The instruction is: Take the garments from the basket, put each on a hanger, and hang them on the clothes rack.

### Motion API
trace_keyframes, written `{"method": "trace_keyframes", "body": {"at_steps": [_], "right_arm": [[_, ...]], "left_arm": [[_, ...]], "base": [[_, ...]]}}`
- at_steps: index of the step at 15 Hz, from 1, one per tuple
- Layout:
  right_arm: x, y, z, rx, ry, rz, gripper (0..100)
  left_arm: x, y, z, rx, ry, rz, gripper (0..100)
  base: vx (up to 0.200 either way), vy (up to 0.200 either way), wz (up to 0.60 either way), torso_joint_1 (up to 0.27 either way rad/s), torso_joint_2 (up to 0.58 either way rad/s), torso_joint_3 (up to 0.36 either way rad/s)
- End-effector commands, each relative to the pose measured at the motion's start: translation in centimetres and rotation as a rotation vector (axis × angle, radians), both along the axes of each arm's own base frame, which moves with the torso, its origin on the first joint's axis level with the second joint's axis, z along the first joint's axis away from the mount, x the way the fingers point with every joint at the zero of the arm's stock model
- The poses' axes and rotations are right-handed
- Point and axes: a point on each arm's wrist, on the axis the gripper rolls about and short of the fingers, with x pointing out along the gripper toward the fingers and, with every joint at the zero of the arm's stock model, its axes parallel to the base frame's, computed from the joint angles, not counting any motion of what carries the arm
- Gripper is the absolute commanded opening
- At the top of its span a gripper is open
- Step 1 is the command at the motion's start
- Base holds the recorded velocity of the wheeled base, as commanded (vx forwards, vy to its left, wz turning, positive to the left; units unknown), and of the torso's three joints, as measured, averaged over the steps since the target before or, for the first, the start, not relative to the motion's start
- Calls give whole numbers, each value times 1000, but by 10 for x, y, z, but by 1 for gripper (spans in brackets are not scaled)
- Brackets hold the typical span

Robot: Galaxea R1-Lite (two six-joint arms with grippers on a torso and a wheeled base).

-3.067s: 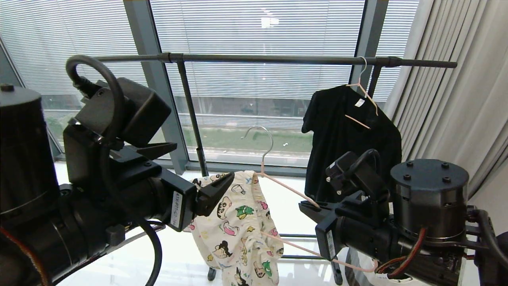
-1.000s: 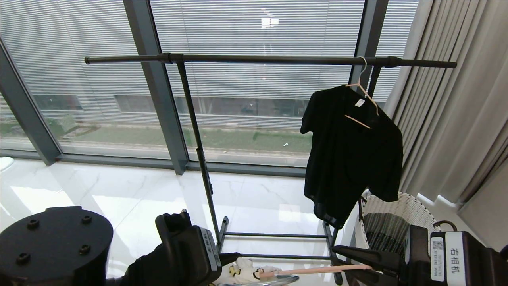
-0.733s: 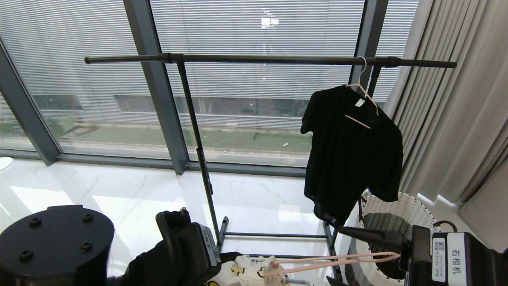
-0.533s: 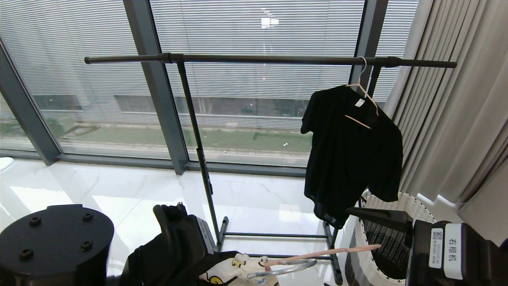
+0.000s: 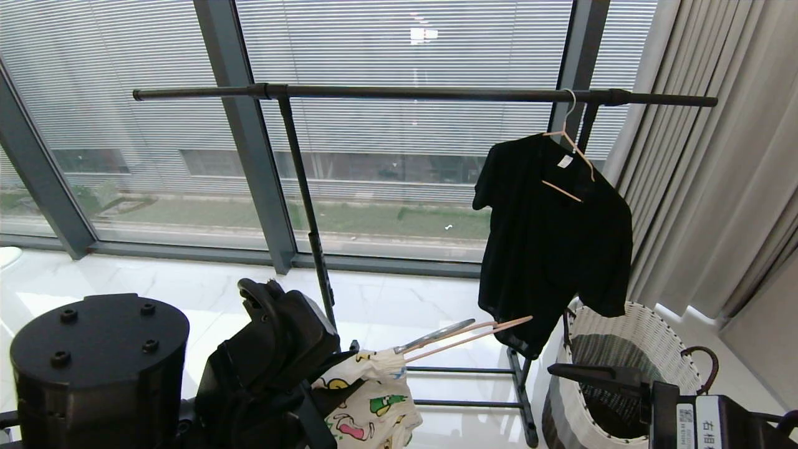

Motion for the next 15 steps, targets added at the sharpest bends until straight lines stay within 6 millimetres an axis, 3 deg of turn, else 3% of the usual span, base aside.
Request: {"method": "trace_keyframes", "body": {"at_steps": [1,3,7,9,13,15], "right_arm": [[3,6,-15,-28,125,-28,100],[12,18,-18,58,349,-144,100],[49,53,-27,186,525,-413,100],[63,68,-32,229,554,-494,100],[80,78,-37,243,564,-535,100],[74,85,-40,223,566,-507,100]], "left_arm": [[3,-4,14,-49,-29,-16,0],[7,-8,31,-96,-66,-22,0],[10,-12,40,-145,-58,-8,0],[9,-12,44,-166,-59,-5,0],[8,-12,45,-170,-60,-13,0],[9,-13,47,-175,-62,-12,0]], "base": [[0,0,0,0,0,0],[0,0,0,0,0,0],[0,0,0,0,0,0],[0,0,0,0,0,0],[0,0,0,0,0,0],[0,0,0,0,0,0]]}}
